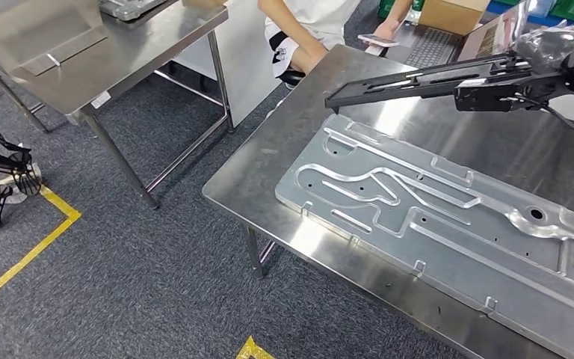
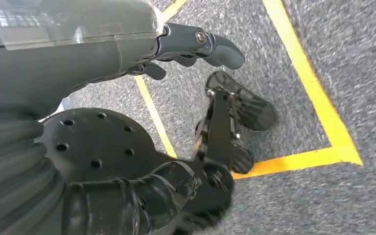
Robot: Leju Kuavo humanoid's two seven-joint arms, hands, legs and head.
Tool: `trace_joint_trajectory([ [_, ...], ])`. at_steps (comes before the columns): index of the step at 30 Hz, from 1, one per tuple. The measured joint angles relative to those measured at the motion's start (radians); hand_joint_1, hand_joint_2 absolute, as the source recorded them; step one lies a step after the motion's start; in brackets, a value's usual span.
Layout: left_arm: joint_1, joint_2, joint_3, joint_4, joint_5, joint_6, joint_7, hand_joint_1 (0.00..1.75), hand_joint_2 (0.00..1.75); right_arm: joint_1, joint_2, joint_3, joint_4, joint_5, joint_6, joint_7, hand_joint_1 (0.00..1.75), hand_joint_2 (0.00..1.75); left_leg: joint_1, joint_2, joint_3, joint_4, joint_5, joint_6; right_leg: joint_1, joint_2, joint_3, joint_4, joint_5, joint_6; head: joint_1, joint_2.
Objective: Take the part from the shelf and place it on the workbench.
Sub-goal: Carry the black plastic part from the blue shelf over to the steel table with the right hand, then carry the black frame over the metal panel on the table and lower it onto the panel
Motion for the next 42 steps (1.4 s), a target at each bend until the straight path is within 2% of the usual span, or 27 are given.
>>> trace_joint_trajectory([
  [1, 0.002, 0.001, 0.001, 0.000, 0.000, 0.001, 0.000, 0.00, 1.75, 0.003, 0.002, 0.000, 0.000, 0.000, 0.000, -0.002, 1.75, 1.75, 0.000, -0.003, -0.030, 0.057, -0.017, 0.001, 0.003, 0.003, 0.001, 0.002, -0.002, -0.003, 0.000, 0.000],
  [2, 0.004, 0.002, 0.002, 0.000, 0.000, 0.002, 0.000, 0.00, 1.75, 0.008, 0.002, 0.000, 0.000, -0.001, 0.000, -0.005, 1.75, 1.75, 0.000, -0.004, -0.049, 0.088, -0.018, 0.002, 0.005, 0.007, 0.002, 0.003, -0.003, -0.005, 0.000, 0.000],
  [3, 0.006, 0.002, 0.002, 0.000, 0.000, 0.003, 0.000, 0.00, 1.75, 0.012, 0.003, 0.000, 0.000, -0.002, -0.001, -0.006, 1.75, 1.75, 0.000, -0.004, -0.049, 0.079, 0.001, 0.005, 0.007, 0.011, 0.003, 0.005, -0.005, -0.005, 0.000, 0.000],
  [5, 0.008, 0.005, 0.003, 0.000, 0.000, 0.003, 0.000, 0.00, 1.75, 0.020, 0.003, 0.000, 0.001, -0.002, -0.002, -0.009, 1.75, 1.75, -0.001, -0.006, -0.003, -0.038, 0.073, 0.013, 0.009, 0.019, 0.004, 0.011, -0.010, -0.004, 0.000, 0.000],
  [7, 0.008, 0.009, 0.004, 0.000, 0.001, 0.003, -0.002, 0.00, 1.75, 0.025, 0.001, 0.000, 0.002, -0.003, -0.003, -0.012, 1.75, 1.75, -0.005, -0.012, 0.047, -0.149, 0.116, 0.021, 0.012, 0.024, 0.001, 0.017, -0.014, 0.002, 0.000, 0.000],
  [8, 0.007, 0.010, 0.004, 0.000, 0.001, 0.003, -0.003, 0.00, 1.75, 0.029, 0.000, 0.000, 0.002, -0.004, -0.005, -0.014, 1.75, 1.75, -0.007, -0.014, 0.057, -0.173, 0.119, 0.023, 0.013, 0.025, -0.001, 0.019, -0.015, 0.006, 0.000, 0.000],
  [10, 0.007, 0.011, 0.006, 0.000, 0.001, 0.002, -0.006, 0.00, 1.75, 0.043, -0.003, 0.000, 0.004, -0.007, -0.009, -0.019, 1.75, 1.75, -0.009, -0.014, 0.063, -0.183, 0.119, 0.026, 0.011, 0.027, -0.002, 0.016, -0.012, 0.016, 0.000, 0.000],
  [12, 0.006, 0.012, 0.008, 0.000, 0.001, 0.000, -0.010, 0.00, 1.75, 0.056, -0.010, 0.000, 0.005, -0.010, -0.014, -0.023, 1.75, 1.75, -0.006, -0.011, 0.070, -0.196, 0.127, 0.035, 0.008, 0.022, -0.004, 0.027, -0.025, 0.026, 0.001, 0.000],
  [14, 0.005, 0.015, 0.009, 0.000, 0.001, -0.003, -0.014, 0.00, 1.75, 0.068, -0.015, 0.000, 0.005, -0.014, -0.024, -0.027, 1.75, 1.75, -0.002, -0.008, 0.074, -0.206, 0.132, 0.041, 0.005, 0.015, -0.038, 0.106, -0.074, 0.035, 0.001, 0.000],
  [16, 0.003, 0.016, 0.009, 0.000, 0.000, -0.004, -0.017, 0.00, 1.75, 0.088, -0.016, 0.000, 0.008, -0.019, -0.038, -0.032, 1.75, 1.75, -0.002, -0.007, 0.075, -0.207, 0.132, 0.042, 0.001, 0.012, -0.095, 0.228, -0.126, 0.043, 0.001, 0.000],
  [17, 0.003, 0.017, 0.010, 0.000, 0.000, -0.004, -0.018, 0.00, 1.75, 0.102, -0.016, 0.000, 0.012, -0.020, -0.045, -0.036, 1.75, 1.75, -0.002, -0.007, 0.075, -0.206, 0.132, 0.043, -0.001, 0.011, -0.114, 0.265, -0.132, 0.047, 0.001, 0.000],
  [18, 0.002, 0.017, 0.010, 0.000, 0.000, -0.004, -0.019, 0.00, 1.75, 0.116, -0.016, 0.000, 0.016, -0.021, -0.051, -0.041, 1.75, 1.75, -0.002, -0.007, 0.076, -0.206, 0.131, 0.042, -0.004, 0.010, -0.117, 0.267, -0.120, 0.049, 0.001, 0.000],
  [19, 0.002, 0.017, 0.010, 0.000, 0.000, -0.004, -0.020, 0.00, 1.75, 0.128, -0.016, -0.001, 0.020, -0.021, -0.058, -0.046, 1.75, 1.75, -0.001, -0.008, 0.076, -0.204, 0.130, 0.041, -0.007, 0.008, -0.101, 0.231, -0.091, 0.050, 0.001, 0.000],
  [21, 0.003, 0.017, 0.011, 0.000, 0.000, -0.005, -0.021, 0.00, 1.75, 0.149, -0.016, -0.009, 0.030, -0.021, -0.078, -0.056, 1.75, 1.75, -0.002, -0.008, 0.076, -0.201, 0.127, 0.035, -0.008, 0.001, -0.039, 0.099, -0.028, 0.049, 0.001, 0.000],
  [22, 0.003, 0.018, 0.012, 0.000, -0.001, -0.004, -0.022, 0.00, 1.75, 0.158, -0.015, -0.016, 0.034, -0.021, -0.089, -0.061, 1.75, 1.75, -0.003, -0.008, 0.074, -0.198, 0.125, 0.030, -0.006, 0.000, -0.015, 0.047, -0.010, 0.046, 0.001, 0.000],
  [23, 0.003, 0.020, 0.013, 0.000, -0.001, -0.004, -0.024, 0.00, 1.75, 0.169, -0.015, -0.024, 0.038, -0.020, -0.099, -0.064, 1.75, 1.75, -0.004, -0.008, 0.073, -0.197, 0.124, 0.026, -0.003, -0.001, -0.003, 0.019, -0.005, 0.042, 0.001, 0.000],
  [26, 0.005, 0.029, 0.018, 0.000, 0.000, -0.001, -0.029, 0.00, 1.75, 0.206, -0.013, -0.057, 0.046, -0.016, -0.119, -0.075, 1.75, 1.75, -0.004, -0.007, 0.073, -0.196, 0.121, 0.011, 0.002, 0.002, 0.000, 0.009, -0.007, 0.025, 0.001, 0.000],
  [28, 0.007, 0.039, 0.021, -0.001, 0.001, -0.001, -0.035, 0.00, 1.75, 0.233, -0.011, -0.082, 0.049, -0.008, -0.131, -0.083, 1.75, 1.75, -0.002, -0.008, 0.058, -0.158, 0.093, 0.003, -0.001, 0.001, 0.005, 0.003, -0.005, 0.011, 0.000, 0.000],
  [31, 0.012, 0.052, 0.028, -0.001, 0.005, -0.002, -0.039, 0.00, 1.75, 0.281, -0.007, -0.117, 0.054, 0.002, -0.155, -0.096, 1.75, 1.75, -0.001, -0.009, -0.027, 0.024, 0.006, -0.001, 0.004, 0.001, 0.008, 0.001, -0.006, -0.004, -0.001, 0.000],
  [32, 0.015, 0.056, 0.030, -0.001, 0.006, -0.001, -0.040, 0.00, 1.75, 0.300, -0.005, -0.127, 0.055, 0.005, -0.161, -0.100, 1.75, 1.75, -0.001, -0.009, -0.052, 0.074, -0.008, 0.000, 0.007, 0.002, 0.008, 0.002, -0.006, -0.006, -0.001, 0.000],
  [33, 0.018, 0.061, 0.033, -0.001, 0.007, -0.001, -0.040, 0.00, 1.75, 0.319, -0.003, -0.137, 0.056, 0.009, -0.165, -0.103, 1.75, 1.75, -0.001, -0.009, -0.060, 0.089, -0.003, 0.001, 0.009, 0.004, 0.008, 0.004, -0.007, -0.007, -0.001, 0.000],
  [34, 0.021, 0.066, 0.035, -0.001, 0.008, -0.001, -0.041, 0.00, 1.75, 0.336, -0.002, -0.146, 0.057, 0.012, -0.167, -0.105, 1.75, 1.75, -0.001, -0.010, -0.050, 0.065, 0.020, 0.004, 0.011, 0.007, 0.008, 0.005, -0.008, -0.007, -0.001, 0.000],
  [36, 0.023, 0.078, 0.042, -0.001, 0.010, -0.001, -0.046, 0.00, 1.75, 0.365, 0.000, -0.166, 0.060, 0.017, -0.173, -0.112, 1.75, 1.75, -0.003, -0.010, 0.011, -0.064, 0.083, 0.015, 0.014, 0.010, 0.008, 0.009, -0.010, -0.006, -0.001, 0.000],
  [37, 0.024, 0.083, 0.044, -0.002, 0.012, -0.001, -0.050, 0.00, 1.75, 0.376, 0.001, -0.177, 0.061, 0.020, -0.177, -0.115, 1.75, 1.75, -0.005, -0.011, 0.040, -0.125, 0.104, 0.020, 0.016, 0.011, 0.006, 0.013, -0.012, -0.004, 0.000, 0.000],
  [39, 0.025, 0.090, 0.050, -0.003, 0.018, -0.004, -0.060, 0.00, 1.75, 0.397, 0.002, -0.200, 0.065, 0.028, -0.185, -0.121, 1.75, 1.75, -0.009, -0.011, 0.066, -0.181, 0.115, 0.024, 0.018, 0.011, 0.002, 0.016, -0.013, 0.003, 0.000, 0.000],
  [41, 0.026, 0.093, 0.054, -0.003, 0.021, -0.009, -0.072, 0.00, 1.75, 0.419, 0.001, -0.221, 0.068, 0.037, -0.190, -0.128, 1.75, 1.75, -0.009, -0.012, 0.069, -0.188, 0.120, 0.028, 0.017, 0.009, 0.003, 0.014, -0.012, 0.014, 0.000, 0.000],
  [42, 0.027, 0.093, 0.057, -0.003, 0.022, -0.012, -0.076, 0.00, 1.75, 0.429, -0.001, -0.231, 0.069, 0.041, -0.192, -0.132, 1.31, 1.31, -0.008, -0.012, 0.072, -0.194, 0.123, 0.032, 0.015, 0.009, 0.002, 0.018, -0.018, 0.019, 0.000, 0.000],
])
